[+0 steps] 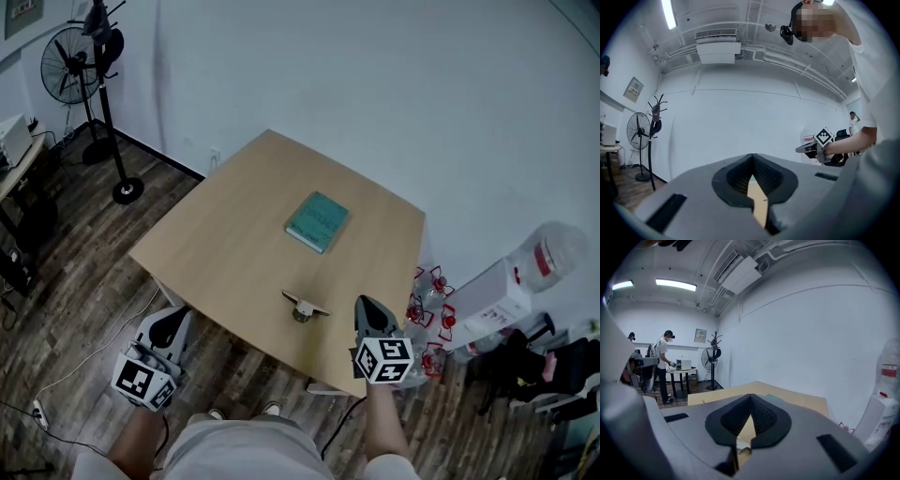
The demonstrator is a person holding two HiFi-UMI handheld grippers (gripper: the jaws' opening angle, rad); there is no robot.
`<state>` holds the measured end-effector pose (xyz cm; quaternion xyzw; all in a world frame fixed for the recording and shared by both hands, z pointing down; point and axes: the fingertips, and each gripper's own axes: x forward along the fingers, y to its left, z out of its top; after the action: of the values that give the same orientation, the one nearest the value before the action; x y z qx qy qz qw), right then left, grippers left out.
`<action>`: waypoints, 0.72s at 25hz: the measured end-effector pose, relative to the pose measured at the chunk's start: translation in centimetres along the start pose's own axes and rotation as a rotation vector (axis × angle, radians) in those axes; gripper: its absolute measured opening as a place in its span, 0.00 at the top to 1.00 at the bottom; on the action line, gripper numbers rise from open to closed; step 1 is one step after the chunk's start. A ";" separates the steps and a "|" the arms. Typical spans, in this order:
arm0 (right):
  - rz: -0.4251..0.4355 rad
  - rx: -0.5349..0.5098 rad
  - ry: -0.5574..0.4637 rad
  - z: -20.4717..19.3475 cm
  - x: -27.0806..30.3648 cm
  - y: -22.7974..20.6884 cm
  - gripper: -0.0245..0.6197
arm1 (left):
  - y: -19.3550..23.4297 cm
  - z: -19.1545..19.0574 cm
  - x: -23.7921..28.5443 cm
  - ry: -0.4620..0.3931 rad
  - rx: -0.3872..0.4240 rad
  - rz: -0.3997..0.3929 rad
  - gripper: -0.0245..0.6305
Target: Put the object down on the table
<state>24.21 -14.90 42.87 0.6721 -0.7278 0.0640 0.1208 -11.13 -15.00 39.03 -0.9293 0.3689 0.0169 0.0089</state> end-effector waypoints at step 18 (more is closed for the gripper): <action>-0.177 0.082 -0.293 8.7 -14.8 -6.9 0.97 | 3.5 5.2 -2.2 -0.119 -0.058 0.177 0.95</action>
<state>31.29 -3.44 30.16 0.7400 -0.6723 -0.0160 -0.0089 -15.23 -15.91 33.93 -0.8902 0.4479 0.0833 0.0023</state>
